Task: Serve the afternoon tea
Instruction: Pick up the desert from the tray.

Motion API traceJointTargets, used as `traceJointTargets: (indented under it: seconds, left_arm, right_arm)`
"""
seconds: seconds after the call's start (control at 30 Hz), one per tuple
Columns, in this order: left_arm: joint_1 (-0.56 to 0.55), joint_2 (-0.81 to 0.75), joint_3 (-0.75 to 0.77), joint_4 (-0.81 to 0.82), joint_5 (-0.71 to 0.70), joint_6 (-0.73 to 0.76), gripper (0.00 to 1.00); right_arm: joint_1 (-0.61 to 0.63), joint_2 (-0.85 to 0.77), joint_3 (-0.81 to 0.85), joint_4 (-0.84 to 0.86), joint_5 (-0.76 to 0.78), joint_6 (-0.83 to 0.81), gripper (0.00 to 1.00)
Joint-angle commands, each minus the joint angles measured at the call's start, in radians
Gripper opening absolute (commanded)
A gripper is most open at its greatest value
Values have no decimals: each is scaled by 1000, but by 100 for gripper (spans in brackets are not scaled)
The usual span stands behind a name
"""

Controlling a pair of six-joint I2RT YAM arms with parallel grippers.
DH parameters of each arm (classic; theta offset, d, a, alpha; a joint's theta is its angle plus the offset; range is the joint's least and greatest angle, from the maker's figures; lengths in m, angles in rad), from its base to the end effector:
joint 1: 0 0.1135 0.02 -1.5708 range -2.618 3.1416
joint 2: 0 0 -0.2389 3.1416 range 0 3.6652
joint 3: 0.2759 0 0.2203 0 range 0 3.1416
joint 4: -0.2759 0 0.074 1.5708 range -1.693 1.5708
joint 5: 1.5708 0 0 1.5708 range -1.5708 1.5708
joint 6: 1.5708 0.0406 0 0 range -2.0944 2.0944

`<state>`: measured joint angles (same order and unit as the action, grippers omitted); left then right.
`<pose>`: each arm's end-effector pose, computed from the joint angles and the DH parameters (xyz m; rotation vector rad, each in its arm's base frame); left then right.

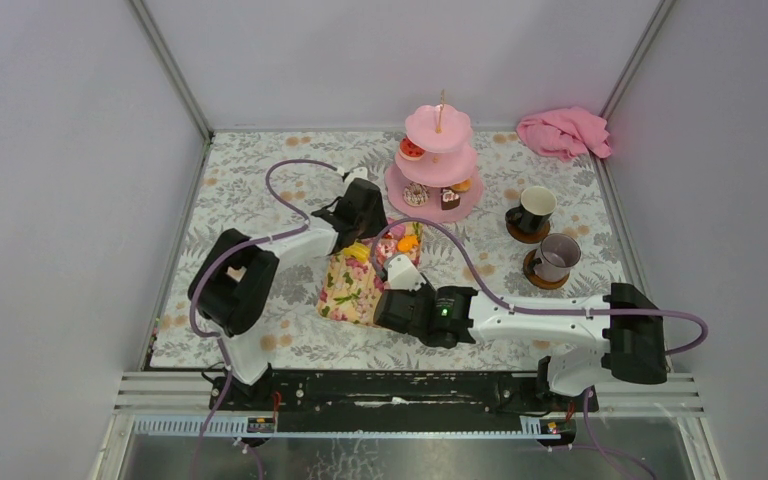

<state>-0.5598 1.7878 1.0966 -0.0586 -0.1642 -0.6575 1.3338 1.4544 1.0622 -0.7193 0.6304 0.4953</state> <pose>0.3056 -0.1837 0.1802 -0.1984 2.3385 -0.4253 0.0839 0.2456 0.2295 -0.8010 2.2419 -0.0326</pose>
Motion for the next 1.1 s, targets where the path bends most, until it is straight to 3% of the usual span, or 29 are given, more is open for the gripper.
traceJointTargets:
  seconds: [0.0,1.07]
  left_arm:
    - [1,20,27,50,31,25,49]
    - [-34,45,-23,48,52,17,35]
  right_arm:
    - [10,6,23,26,51,12,26]
    - [7,113,7,107,116,-35,37]
